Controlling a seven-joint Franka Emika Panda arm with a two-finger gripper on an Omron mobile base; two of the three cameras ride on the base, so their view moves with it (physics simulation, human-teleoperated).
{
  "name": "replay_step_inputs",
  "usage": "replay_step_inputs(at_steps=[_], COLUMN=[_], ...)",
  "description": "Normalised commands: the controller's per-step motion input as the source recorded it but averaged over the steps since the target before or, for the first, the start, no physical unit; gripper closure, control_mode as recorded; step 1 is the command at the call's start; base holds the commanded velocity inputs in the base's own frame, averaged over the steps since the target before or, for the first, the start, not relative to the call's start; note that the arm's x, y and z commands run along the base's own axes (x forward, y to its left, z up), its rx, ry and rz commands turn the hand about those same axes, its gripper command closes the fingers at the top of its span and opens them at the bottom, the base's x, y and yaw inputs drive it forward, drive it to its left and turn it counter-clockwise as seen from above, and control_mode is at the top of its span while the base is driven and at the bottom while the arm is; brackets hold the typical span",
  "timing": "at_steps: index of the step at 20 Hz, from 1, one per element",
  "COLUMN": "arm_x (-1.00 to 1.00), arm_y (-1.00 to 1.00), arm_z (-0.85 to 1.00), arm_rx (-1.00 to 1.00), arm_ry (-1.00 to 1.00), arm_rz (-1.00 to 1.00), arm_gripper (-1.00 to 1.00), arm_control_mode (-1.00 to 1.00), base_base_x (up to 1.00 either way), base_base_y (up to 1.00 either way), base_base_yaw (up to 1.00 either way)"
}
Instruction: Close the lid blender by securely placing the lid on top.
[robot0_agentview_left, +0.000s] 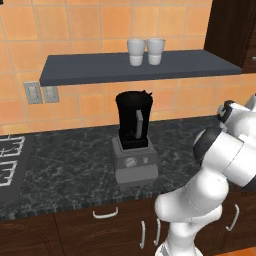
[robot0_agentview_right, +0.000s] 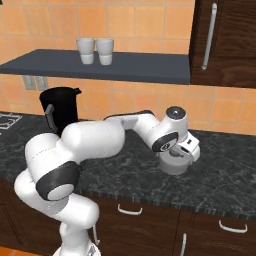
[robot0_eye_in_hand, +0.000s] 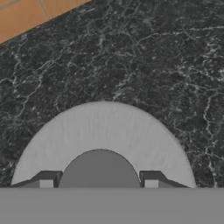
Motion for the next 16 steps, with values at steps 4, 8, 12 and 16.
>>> replay_step_inputs(at_steps=[4,8,12,16], arm_x=[-0.14,-0.12,-0.09,-0.08], arm_y=[0.31,0.41,0.48,0.47], arm_z=[1.0,1.0,1.0,1.0], arm_rx=[0.06,0.04,0.02,0.01], arm_ry=[-0.1,-0.11,-0.13,-0.11], arm_rz=[0.0,0.0,0.0,0.0], arm_gripper=[1.0,1.0,1.0,1.0], arm_control_mode=[-1.0,-1.0,-1.0,-1.0], base_base_x=[0.0,0.0,0.0,0.0], base_base_y=[0.0,0.0,0.0,0.0], base_base_yaw=[0.0,0.0,0.0,0.0])
